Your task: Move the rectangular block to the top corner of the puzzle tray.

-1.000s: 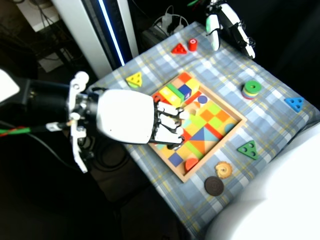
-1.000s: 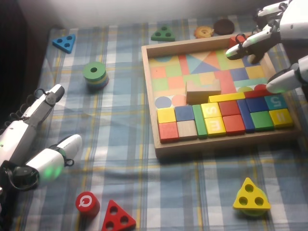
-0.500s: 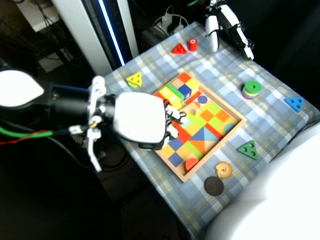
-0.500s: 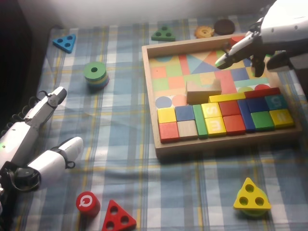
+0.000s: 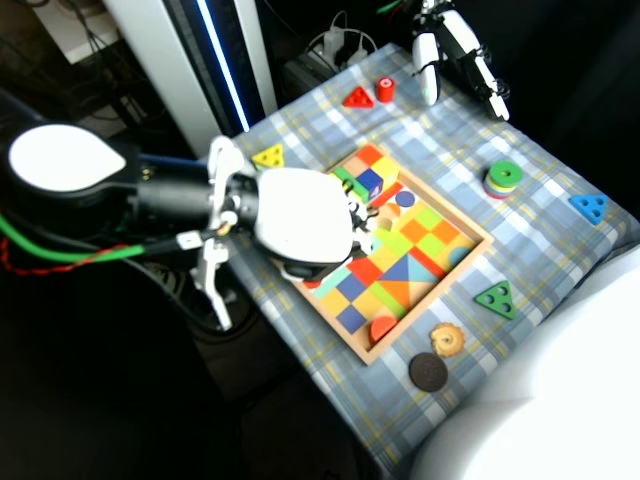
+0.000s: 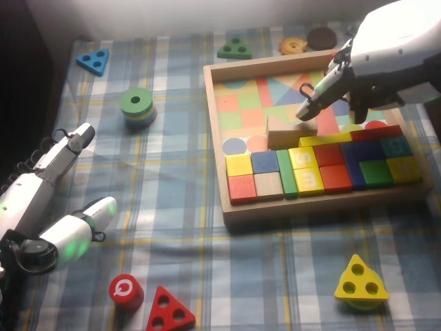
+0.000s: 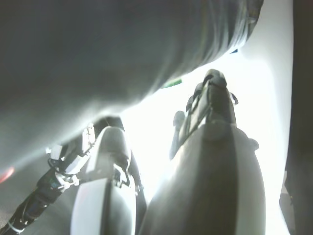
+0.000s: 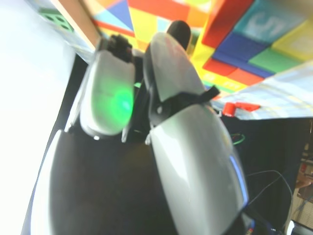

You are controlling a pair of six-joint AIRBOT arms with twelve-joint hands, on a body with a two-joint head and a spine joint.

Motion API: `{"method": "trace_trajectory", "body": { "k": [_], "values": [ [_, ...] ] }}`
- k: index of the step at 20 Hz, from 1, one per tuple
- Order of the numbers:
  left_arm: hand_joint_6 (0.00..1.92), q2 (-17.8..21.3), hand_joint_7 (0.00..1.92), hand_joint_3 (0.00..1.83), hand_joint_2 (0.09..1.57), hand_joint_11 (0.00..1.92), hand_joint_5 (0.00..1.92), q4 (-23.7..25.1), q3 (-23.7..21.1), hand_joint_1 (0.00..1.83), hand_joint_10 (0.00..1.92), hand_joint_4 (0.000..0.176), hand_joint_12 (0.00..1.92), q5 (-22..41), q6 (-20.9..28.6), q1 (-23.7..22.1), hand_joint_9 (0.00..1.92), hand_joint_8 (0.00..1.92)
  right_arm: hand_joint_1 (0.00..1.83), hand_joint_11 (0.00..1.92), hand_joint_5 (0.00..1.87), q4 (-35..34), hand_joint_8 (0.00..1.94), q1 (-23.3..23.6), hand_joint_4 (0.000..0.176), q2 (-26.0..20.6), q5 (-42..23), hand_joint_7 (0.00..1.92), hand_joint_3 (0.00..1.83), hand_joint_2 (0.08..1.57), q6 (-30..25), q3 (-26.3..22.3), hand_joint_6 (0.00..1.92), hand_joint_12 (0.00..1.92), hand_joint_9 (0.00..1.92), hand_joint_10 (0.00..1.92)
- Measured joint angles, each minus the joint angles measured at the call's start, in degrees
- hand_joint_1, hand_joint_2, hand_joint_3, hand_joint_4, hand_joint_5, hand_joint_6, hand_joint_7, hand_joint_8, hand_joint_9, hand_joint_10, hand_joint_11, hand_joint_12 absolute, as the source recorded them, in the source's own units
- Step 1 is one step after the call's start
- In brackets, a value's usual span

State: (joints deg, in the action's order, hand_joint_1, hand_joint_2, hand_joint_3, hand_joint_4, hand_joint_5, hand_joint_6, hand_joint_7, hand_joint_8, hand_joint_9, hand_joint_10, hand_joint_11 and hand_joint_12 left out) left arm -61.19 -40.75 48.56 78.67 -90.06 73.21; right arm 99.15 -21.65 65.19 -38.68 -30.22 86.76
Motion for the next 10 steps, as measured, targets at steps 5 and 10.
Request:
{"method": "trace_trajectory", "body": {
  "k": [5,10],
  "values": [
    [0.0,0.02,0.04,0.0,1.31,0.0,0.12,0.09,0.0,0.82,0.0,0.072,0.0,0.0,0.0,0.0,0.0,0.0,1.4,1.63,0.57,1.44,1.94,0.0,0.0,0.9,-0.04,1.4,0.0,1.26,-0.85,0.28,0.0,1.92,1.59,1.92],
    [0.0,0.04,0.04,0.0,1.31,0.0,0.12,0.09,0.0,0.82,0.0,0.065,0.0,0.0,0.0,0.0,0.0,0.0,1.4,1.63,0.55,1.66,1.94,0.0,0.0,1.14,0.04,1.39,0.0,1.25,-0.92,0.66,0.0,1.92,1.59,1.92]
  ]
}}
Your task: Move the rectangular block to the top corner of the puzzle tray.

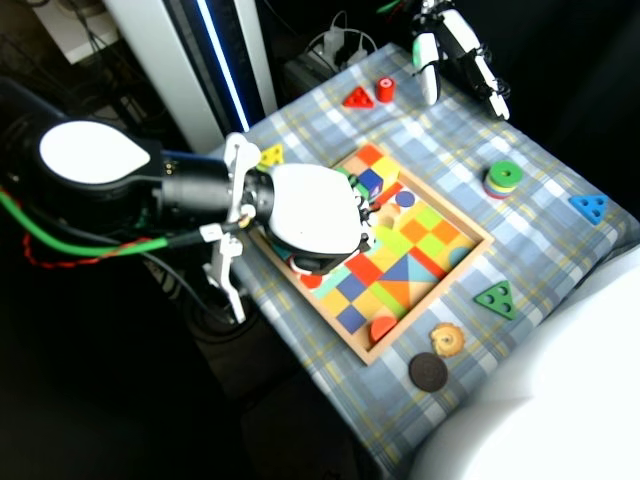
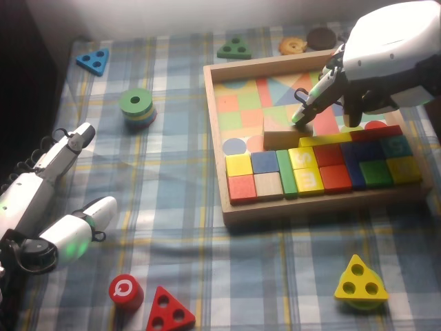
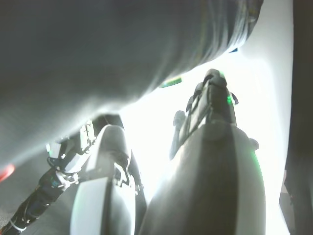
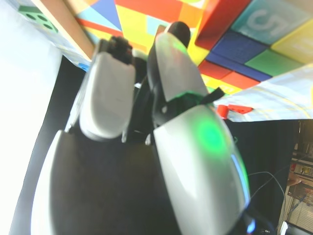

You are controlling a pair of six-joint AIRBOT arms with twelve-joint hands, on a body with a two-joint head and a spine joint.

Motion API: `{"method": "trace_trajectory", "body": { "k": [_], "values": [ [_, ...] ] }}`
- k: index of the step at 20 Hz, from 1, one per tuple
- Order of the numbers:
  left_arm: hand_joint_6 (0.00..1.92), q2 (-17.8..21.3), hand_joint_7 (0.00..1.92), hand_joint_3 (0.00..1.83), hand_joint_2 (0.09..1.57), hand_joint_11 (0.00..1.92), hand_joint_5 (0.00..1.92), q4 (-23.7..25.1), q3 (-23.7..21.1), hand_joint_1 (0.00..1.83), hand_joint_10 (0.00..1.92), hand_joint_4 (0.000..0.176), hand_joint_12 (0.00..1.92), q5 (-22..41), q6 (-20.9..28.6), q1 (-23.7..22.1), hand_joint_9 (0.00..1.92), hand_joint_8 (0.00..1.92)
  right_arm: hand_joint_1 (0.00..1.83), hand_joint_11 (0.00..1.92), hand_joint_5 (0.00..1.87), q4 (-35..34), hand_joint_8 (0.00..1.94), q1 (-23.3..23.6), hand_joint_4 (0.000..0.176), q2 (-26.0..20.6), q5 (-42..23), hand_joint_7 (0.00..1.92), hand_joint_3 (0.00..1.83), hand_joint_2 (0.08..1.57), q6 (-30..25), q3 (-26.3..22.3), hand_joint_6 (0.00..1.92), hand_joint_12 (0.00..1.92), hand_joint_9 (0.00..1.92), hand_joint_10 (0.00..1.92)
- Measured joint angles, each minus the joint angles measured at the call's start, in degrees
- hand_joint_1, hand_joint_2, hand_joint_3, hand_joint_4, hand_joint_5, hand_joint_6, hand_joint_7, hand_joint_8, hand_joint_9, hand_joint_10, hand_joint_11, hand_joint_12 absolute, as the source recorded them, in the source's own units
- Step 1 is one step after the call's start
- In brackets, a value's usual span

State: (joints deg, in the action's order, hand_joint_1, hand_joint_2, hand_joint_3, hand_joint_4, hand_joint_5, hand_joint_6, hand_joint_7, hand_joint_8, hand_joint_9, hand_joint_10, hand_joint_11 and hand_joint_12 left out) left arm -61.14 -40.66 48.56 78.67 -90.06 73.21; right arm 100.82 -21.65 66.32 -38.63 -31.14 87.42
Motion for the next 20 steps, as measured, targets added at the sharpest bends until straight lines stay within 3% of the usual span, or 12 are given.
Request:
{"method": "trace_trajectory", "body": {
  "k": [1,4,6,8,9,11,12,13,16,17,18,20],
  "values": [
    [0.0,0.0,0.04,0.0,1.31,0.0,0.13,-0.02,0.0,0.8,0.0,0.059,0.0,-0.02,0.0,0.0,0.0,0.0,1.39,1.63,0.54,0.24,1.94,0.0,0.0,0.0,0.11,1.39,0.0,1.25,0.0,0.11,0.0,1.92,1.58,1.92],
    [0.0,0.0,0.05,0.0,1.3,0.0,0.13,0.0,0.0,0.8,0.0,0.063,0.0,-0.04,-0.02,0.0,0.0,0.0,1.51,1.56,0.51,1.03,1.94,0.0,0.0,0.0,0.52,1.33,0.0,1.24,-0.15,0.22,0.0,1.92,1.51,1.92],
    [0.01,0.0,0.05,0.0,1.3,0.0,0.14,0.02,0.0,0.81,0.0,0.061,0.0,-0.04,0.0,0.0,0.0,0.0,1.46,1.49,0.51,1.22,1.94,0.0,0.0,0.0,1.01,1.23,0.0,1.26,-0.17,0.48,0.0,1.92,1.43,1.92],
    [0.0,0.0,0.05,0.0,1.31,0.0,0.13,0.0,0.0,0.78,0.0,0.064,0.0,-0.07,0.0,0.0,0.0,0.0,1.46,1.45,0.49,1.6,1.94,0.0,0.0,0.02,1.88,1.19,0.0,1.27,-0.17,1.46,0.0,1.92,1.4,1.92],
    [0.0,0.0,0.04,0.0,1.3,0.0,0.12,0.0,0.0,0.77,0.0,0.075,0.0,-0.07,0.0,0.0,0.0,0.0,1.47,1.42,0.48,1.68,1.94,0.0,0.002,0.0,2.29,1.17,0.0,1.27,-0.17,1.81,0.0,1.92,1.37,1.92],
    [0.0,0.0,0.04,0.0,1.3,0.0,0.12,0.02,0.0,0.79,0.0,0.078,0.0,-0.11,-0.02,0.0,0.0,0.0,1.49,1.44,0.49,1.95,1.94,0.0,0.02,0.0,3.28,1.17,0.0,1.27,-0.17,2.29,0.0,1.92,1.37,1.92],
    [0.0,0.0,0.05,0.0,1.3,0.0,0.13,0.02,0.0,0.79,0.0,0.07,0.0,-0.13,0.0,0.0,0.0,0.0,1.46,1.43,0.49,2.05,1.94,0.0,0.022,0.0,3.52,1.17,0.0,1.28,-0.17,2.47,0.0,1.92,1.37,1.92],
    [0.0,0.0,0.05,0.0,1.3,0.0,0.13,0.02,0.0,0.79,0.0,0.069,0.0,-0.17,0.0,0.0,0.0,0.01,1.51,1.46,0.49,2.12,1.94,0.0,0.0,0.0,3.82,1.21,0.0,1.27,-0.17,2.51,0.0,1.92,1.4,1.92],
    [0.0,0.0,0.04,0.0,1.31,0.0,0.12,0.02,0.0,0.77,0.0,0.073,0.0,-0.33,0.0,0.0,0.0,0.0,1.43,1.48,0.51,2.97,1.94,0.0,0.006,-0.17,4.33,1.3,0.0,1.27,-0.17,2.51,0.0,1.92,1.45,1.92],
    [0.0,0.0,0.05,0.0,1.3,0.0,0.13,0.02,0.0,0.76,0.0,0.072,0.0,-0.37,-0.02,0.0,0.0,0.0,1.43,1.48,0.49,3.19,1.94,0.0,0.015,-0.33,4.46,1.27,0.0,1.28,-0.2,2.51,0.0,1.92,1.45,1.92],
    [0.0,0.0,0.05,0.0,1.3,0.0,0.13,0.04,0.0,0.75,0.0,0.076,0.0,-0.52,-0.02,0.0,0.0,0.0,1.42,1.49,0.48,3.39,1.94,0.0,0.0,-0.87,4.81,1.27,0.0,1.28,-0.17,2.49,0.0,1.92,1.44,1.92],
    [0.0,0.0,0.03,0.0,1.31,0.0,0.12,0.02,0.0,0.76,0.0,0.084,0.0,-0.83,-0.02,0.0,0.0,0.0,1.42,1.47,0.45,3.74,1.94,-0.02,0.0,-1.88,5.44,1.18,0.01,1.31,-0.39,2.51,0.0,1.92,1.43,1.92]
  ]
}}
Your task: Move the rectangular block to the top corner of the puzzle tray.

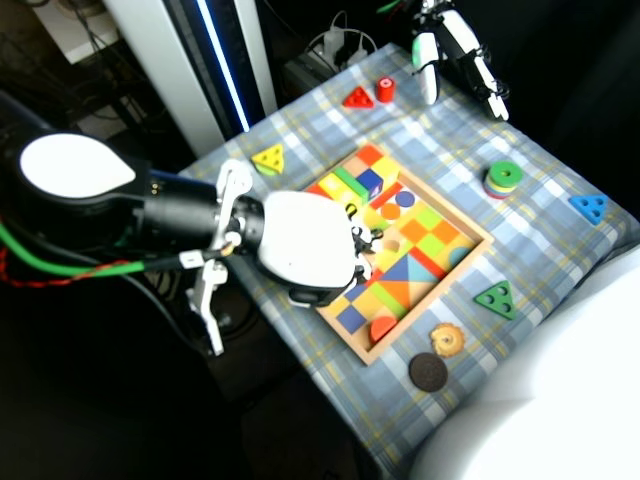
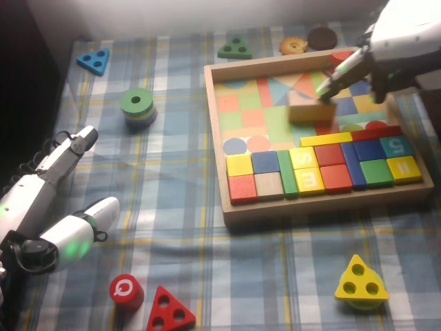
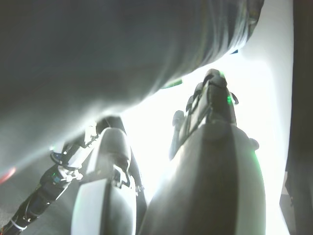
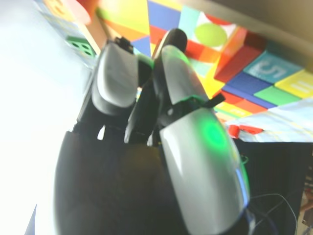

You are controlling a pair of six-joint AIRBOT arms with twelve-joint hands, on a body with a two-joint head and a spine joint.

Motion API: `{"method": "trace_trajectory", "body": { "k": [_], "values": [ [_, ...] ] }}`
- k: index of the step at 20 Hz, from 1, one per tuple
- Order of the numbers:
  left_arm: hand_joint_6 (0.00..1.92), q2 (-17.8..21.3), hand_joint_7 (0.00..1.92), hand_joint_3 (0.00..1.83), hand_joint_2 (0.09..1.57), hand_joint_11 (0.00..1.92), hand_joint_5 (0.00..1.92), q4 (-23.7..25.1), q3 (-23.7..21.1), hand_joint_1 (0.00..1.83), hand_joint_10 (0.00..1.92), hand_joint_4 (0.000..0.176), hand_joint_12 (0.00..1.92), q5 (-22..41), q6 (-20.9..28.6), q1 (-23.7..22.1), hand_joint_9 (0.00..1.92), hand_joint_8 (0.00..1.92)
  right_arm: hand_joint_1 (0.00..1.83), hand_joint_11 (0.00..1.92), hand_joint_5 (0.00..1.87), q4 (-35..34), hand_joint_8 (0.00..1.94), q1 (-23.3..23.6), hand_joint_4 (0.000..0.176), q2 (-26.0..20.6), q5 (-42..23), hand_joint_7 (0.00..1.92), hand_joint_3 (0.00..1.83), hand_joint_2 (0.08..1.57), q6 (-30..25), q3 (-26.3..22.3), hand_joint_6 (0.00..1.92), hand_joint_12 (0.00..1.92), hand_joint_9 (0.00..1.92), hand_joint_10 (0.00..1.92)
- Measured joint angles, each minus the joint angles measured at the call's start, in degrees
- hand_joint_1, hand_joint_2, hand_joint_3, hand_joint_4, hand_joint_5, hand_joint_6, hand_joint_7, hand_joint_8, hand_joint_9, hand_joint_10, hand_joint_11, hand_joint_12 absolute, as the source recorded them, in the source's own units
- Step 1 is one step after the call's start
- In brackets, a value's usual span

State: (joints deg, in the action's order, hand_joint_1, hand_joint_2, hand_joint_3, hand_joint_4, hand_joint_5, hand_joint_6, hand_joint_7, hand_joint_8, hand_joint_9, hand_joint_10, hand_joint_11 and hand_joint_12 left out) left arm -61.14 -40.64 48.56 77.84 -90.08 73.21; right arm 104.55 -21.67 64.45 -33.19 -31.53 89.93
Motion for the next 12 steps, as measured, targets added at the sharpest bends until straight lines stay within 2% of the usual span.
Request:
{"method": "trace_trajectory", "body": {
  "k": [1,2,3,4,6,7,8,9,10,11,12],
  "values": [
    [0.0,0.0,0.03,0.0,1.31,0.0,0.12,0.0,0.0,0.77,0.0,0.077,0.0,-0.02,0.02,0.0,0.0,0.0,1.4,1.44,0.45,0.09,1.94,-0.04,0.0,-0.44,0.46,1.1,0.01,1.31,-0.31,0.0,0.0,1.92,1.39,1.92],
    [0.0,0.0,0.04,0.0,1.31,0.0,0.12,0.13,0.0,0.76,0.0,0.067,0.0,-0.04,0.02,0.0,0.0,0.0,1.34,1.41,0.43,0.28,1.76,-0.04,0.0,-0.61,0.46,0.78,0.54,1.04,-0.44,0.0,0.03,1.92,1.36,1.92],
    [0.01,0.0,0.04,0.0,1.31,0.0,0.13,0.42,0.0,0.76,0.0,0.059,0.0,-0.07,0.02,0.0,0.0,0.0,1.41,1.47,0.45,0.39,1.9,-0.13,0.0,-0.61,0.46,1.07,0.37,1.12,-0.44,0.0,0.01,1.92,1.42,1.92],
    [0.01,0.0,0.05,0.0,1.3,0.0,0.14,0.55,0.0,0.76,0.0,0.053,0.0,-0.09,0.02,0.0,0.01,0.01,1.41,1.48,0.48,1.03,1.93,-0.22,0.0,-0.61,0.76,1.19,0.21,1.18,-0.37,0.0,0.0,1.92,1.43,1.92],
    [0.0,0.02,0.04,0.0,1.31,0.0,0.13,0.13,0.0,0.75,0.0,0.064,0.0,-0.22,0.0,0.0,0.0,0.0,1.3,1.43,0.5,1.42,1.94,-0.46,0.0,-0.61,1.66,1.16,0.07,1.26,-0.39,0.07,0.0,1.92,1.38,1.92],
    [0.0,0.13,0.04,0.0,1.3,0.0,0.13,0.22,0.0,0.76,0.0,0.069,0.0,-0.31,0.0,0.0,0.0,0.0,1.31,1.41,0.5,1.42,1.56,-0.44,0.0,-0.61,1.73,0.78,0.04,1.25,-0.39,0.09,0.0,1.92,1.38,1.92],
    [0.0,0.24,0.04,0.0,1.3,0.0,0.13,0.39,0.0,0.76,0.0,0.07,0.0,-0.37,0.02,0.0,0.0,0.0,1.33,1.38,0.51,1.31,1.38,-0.44,0.0,-0.61,1.7,0.79,0.01,1.22,-0.44,0.24,0.0,1.92,1.36,1.92],
    [0.01,0.35,0.05,0.0,1.29,0.0,0.14,0.35,0.0,0.79,0.0,0.063,0.0,-0.35,0.0,0.0,0.01,0.0,1.36,1.38,0.48,1.46,0.54,-0.44,0.0,-0.63,2.01,0.82,0.04,1.28,-0.42,0.42,0.01,1.92,1.37,1.92],
    [0.0,0.35,0.04,0.0,1.3,0.0,0.13,0.24,0.0,0.77,0.0,0.064,0.0,-0.35,0.0,0.0,0.01,0.0,1.32,1.39,0.48,1.53,1.31,-0.44,0.0,-0.63,2.23,0.75,0.05,1.24,-0.42,0.76,0.0,1.92,1.35,1.92],
    [0.0,0.35,0.04,0.0,1.31,0.0,0.13,0.31,0.0,0.75,0.0,0.061,0.0,-0.44,0.02,0.0,0.0,0.0,1.31,1.44,0.48,1.64,1.8,-0.44,0.0,-0.79,2.69,1.08,0.06,1.27,-0.42,0.83,0.0,1.92,1.41,1.92],
    [0.0,0.35,0.04,0.0,1.31,0.0,0.13,0.35,0.0,0.75,0.0,0.06,0.0,-0.48,0.02,0.0,0.0,0.0,1.33,1.47,0.48,1.73,1.91,-0.44,0.0,-0.79,2.95,1.24,0.06,1.27,-0.42,1.01,0.0,1.92,1.43,1.92]
  ]
}}
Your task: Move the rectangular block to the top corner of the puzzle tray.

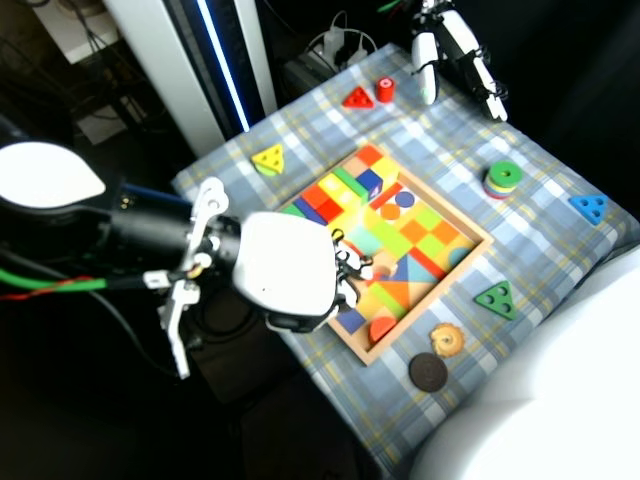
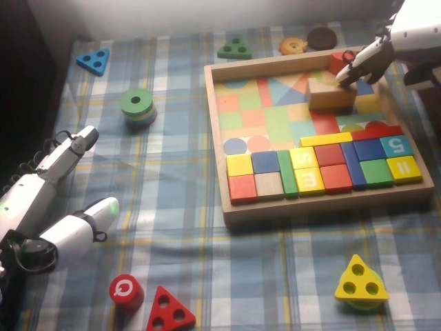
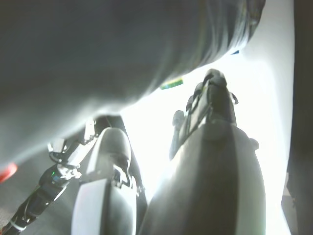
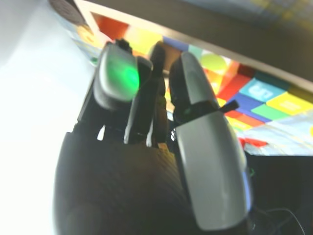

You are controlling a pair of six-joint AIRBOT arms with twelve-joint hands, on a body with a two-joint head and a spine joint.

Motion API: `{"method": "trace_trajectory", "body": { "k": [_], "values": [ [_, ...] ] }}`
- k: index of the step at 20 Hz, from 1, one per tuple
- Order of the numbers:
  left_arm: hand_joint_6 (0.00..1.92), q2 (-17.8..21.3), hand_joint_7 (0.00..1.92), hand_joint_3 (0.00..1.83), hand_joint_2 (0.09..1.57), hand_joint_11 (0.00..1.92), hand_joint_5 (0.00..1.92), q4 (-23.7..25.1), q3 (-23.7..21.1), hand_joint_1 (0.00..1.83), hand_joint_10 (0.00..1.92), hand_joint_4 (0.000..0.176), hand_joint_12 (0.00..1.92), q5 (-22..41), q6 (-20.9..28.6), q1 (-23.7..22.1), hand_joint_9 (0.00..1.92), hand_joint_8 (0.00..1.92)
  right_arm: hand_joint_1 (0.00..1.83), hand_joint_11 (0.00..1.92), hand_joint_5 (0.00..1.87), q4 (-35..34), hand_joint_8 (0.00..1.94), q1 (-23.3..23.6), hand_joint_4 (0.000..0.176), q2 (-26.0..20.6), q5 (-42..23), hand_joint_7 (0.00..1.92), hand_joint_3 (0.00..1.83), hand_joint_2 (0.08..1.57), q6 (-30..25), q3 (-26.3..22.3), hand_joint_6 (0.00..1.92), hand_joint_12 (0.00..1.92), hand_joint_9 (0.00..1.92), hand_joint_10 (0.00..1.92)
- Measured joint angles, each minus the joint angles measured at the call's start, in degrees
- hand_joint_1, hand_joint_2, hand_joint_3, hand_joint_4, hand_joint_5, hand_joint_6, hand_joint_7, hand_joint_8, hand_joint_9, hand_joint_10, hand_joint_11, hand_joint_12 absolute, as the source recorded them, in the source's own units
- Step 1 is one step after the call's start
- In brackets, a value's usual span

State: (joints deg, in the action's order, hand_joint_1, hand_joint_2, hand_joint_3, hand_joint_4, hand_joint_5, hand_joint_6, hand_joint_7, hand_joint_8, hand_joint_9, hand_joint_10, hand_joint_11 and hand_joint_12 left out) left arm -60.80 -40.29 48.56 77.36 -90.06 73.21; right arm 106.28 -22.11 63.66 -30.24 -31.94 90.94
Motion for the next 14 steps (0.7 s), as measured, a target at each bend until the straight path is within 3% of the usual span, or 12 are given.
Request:
{"method": "trace_trajectory", "body": {
  "k": [4,5,6,7,8,9,10,11,12,13,14],
  "values": [
    [0.0,0.0,0.04,0.0,1.31,0.0,0.13,0.07,0.0,0.75,0.0,0.069,0.0,-0.17,0.0,0.0,0.0,0.0,1.3,1.58,0.48,-0.13,1.94,0.0,0.0,0.11,0.13,1.35,0.06,1.28,0.04,0.04,0.01,1.92,1.54,1.92],
    [0.0,0.0,0.04,0.0,1.31,0.0,0.13,-0.17,0.0,0.71,0.0,0.067,0.0,-0.26,0.0,0.0,0.0,0.0,1.33,1.54,0.48,0.52,1.94,0.0,0.017,-0.04,0.37,1.32,0.05,1.28,0.15,0.07,0.0,1.92,1.53,1.92],
    [0.0,0.0,0.03,0.0,1.31,0.0,0.11,-0.2,0.0,0.71,0.0,0.076,0.0,-0.26,-0.02,0.0,0.0,0.0,1.36,1.52,0.49,0.7,1.94,-0.02,0.025,-0.39,0.35,1.22,0.04,1.27,0.0,0.13,0.0,1.92,1.51,1.92],
    [0.0,0.0,0.03,0.0,1.31,0.0,0.12,-0.24,0.0,0.74,0.0,0.078,0.0,-0.37,0.0,0.0,0.0,0.0,1.41,1.5,0.49,1.07,1.89,0.0,0.0,-0.72,0.55,1.12,0.03,1.27,0.07,0.22,0.0,1.92,1.48,1.92],
    [0.0,0.0,0.03,0.0,1.31,0.0,0.12,0.11,0.0,0.76,0.0,0.071,0.0,-0.35,0.0,0.0,0.0,0.0,1.46,1.49,0.51,1.01,1.84,0.0,0.0,-0.72,0.85,1.06,0.02,1.26,0.02,0.68,0.01,1.92,1.46,1.92],
    [0.0,0.0,0.04,0.0,1.31,0.0,0.13,0.37,0.0,0.74,0.0,0.068,0.0,-0.42,0.0,0.0,0.0,0.0,1.35,1.46,0.5,1.14,1.59,0.0,0.0,-0.83,1.22,0.79,0.03,1.25,0.02,0.83,0.0,1.92,1.43,1.92],
    [0.0,0.0,0.04,0.0,1.31,0.0,0.13,0.39,0.0,0.74,0.0,0.066,0.0,-0.48,0.0,0.0,0.0,0.01,1.34,1.45,0.51,1.14,1.55,0.0,0.0,-0.83,1.57,0.77,0.44,1.04,0.04,0.87,0.02,1.92,1.42,1.92],
    [0.0,0.0,0.04,0.0,1.31,0.0,0.13,0.31,0.0,0.74,0.0,0.069,0.0,-0.48,-0.02,0.0,0.0,0.0,1.4,1.49,0.51,1.09,1.86,0.0,0.0,-0.81,1.62,1.05,0.33,1.11,0.02,0.87,0.01,1.92,1.47,1.92],
    [0.0,0.0,0.04,0.0,1.31,0.0,0.12,0.2,0.0,0.74,0.0,0.072,0.0,-0.48,-0.02,0.0,0.0,0.0,1.42,1.52,0.5,1.09,1.93,0.02,0.0,-0.79,1.6,1.24,0.2,1.18,0.02,0.87,0.0,1.92,1.51,1.92],
    [0.0,0.0,0.05,0.0,1.3,0.0,0.13,0.07,0.0,0.76,0.0,0.072,0.0,-0.5,-0.02,0.0,0.0,0.0,1.41,1.49,0.49,1.11,1.9,0.04,0.0,-0.76,1.64,1.12,0.12,1.24,0.04,0.9,0.0,1.92,1.48,1.92],
    [0.0,0.0,0.05,0.0,1.3,0.0,0.13,0.07,0.0,0.77,0.0,0.07,0.0,-0.55,-0.02,0.0,0.0,0.0,1.42,1.52,0.49,1.11,1.94,0.04,0.0,-0.76,1.64,1.26,0.07,1.25,0.02,1.25,0.0,1.92,1.52,1.92]
  ]
}}
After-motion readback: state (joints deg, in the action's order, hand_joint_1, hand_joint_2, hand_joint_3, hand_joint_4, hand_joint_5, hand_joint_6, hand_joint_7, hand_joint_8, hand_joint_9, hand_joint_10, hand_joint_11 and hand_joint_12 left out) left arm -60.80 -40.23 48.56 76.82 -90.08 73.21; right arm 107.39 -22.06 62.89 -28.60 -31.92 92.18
